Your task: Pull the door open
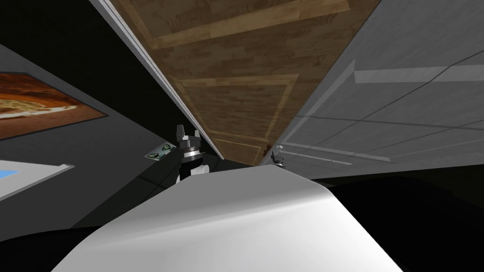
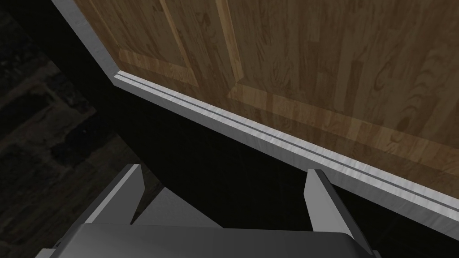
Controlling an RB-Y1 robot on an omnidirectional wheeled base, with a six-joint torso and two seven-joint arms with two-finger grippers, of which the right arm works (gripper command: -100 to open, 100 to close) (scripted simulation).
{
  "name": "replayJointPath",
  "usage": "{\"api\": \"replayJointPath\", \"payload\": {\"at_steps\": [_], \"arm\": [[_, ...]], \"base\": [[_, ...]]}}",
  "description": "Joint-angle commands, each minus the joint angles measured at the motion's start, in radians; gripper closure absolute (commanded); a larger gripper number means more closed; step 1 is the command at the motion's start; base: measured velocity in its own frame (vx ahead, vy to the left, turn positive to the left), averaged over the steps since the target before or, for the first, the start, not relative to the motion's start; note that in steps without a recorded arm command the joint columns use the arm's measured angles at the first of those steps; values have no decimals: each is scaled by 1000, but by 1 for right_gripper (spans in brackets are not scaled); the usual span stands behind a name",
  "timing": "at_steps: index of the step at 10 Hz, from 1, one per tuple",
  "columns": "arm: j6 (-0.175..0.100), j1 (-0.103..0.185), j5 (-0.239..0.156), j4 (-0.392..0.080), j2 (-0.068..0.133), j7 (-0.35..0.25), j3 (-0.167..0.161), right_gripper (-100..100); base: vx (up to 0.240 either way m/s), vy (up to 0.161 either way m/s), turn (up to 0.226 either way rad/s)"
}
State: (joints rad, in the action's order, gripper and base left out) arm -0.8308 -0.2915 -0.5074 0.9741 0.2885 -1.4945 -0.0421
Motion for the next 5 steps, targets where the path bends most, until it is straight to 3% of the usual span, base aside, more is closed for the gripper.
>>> {"api": "replayJointPath", "payload": {"at_steps": [1, 5], "arm": [[0, -2, 0, 0, 0, 0, 0, 100], [0, -2, 0, 0, 0, 0, 0, 100]], "base": [[-32, 11, 46], [-11, 1, -1]]}}
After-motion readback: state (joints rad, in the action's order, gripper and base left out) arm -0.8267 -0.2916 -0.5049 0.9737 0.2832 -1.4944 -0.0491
